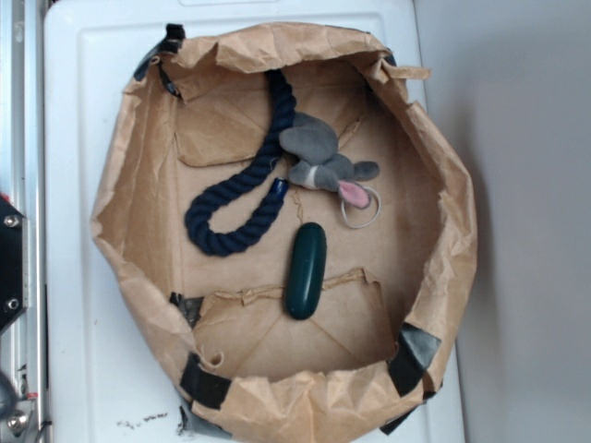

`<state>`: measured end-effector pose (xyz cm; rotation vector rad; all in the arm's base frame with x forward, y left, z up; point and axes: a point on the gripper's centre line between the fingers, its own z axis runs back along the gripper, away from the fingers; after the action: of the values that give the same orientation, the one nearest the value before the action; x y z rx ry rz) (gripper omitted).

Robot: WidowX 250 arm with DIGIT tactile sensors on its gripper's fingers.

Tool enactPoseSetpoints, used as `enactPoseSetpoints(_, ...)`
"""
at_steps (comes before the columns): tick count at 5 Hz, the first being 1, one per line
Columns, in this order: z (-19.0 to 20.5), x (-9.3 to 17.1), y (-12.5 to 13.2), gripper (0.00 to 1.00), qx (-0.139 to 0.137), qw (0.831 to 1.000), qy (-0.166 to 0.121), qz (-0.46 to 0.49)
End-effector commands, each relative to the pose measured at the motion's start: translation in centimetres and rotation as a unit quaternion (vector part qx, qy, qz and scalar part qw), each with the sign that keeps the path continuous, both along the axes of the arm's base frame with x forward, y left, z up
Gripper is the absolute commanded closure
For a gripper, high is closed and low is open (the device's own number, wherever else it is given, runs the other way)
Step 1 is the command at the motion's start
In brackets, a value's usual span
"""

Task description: Grab the plastic pickle.

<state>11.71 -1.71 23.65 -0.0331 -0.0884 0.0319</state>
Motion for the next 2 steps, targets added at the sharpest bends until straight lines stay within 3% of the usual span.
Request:
enactPoseSetpoints(1, 0.0, 0.0, 0.0, 0.00, 0.000, 1.000, 0.000, 0.000)
enactPoseSetpoints(2, 0.4, 1.2, -1.2, 0.00, -0.009, 1.000, 0.002, 0.011)
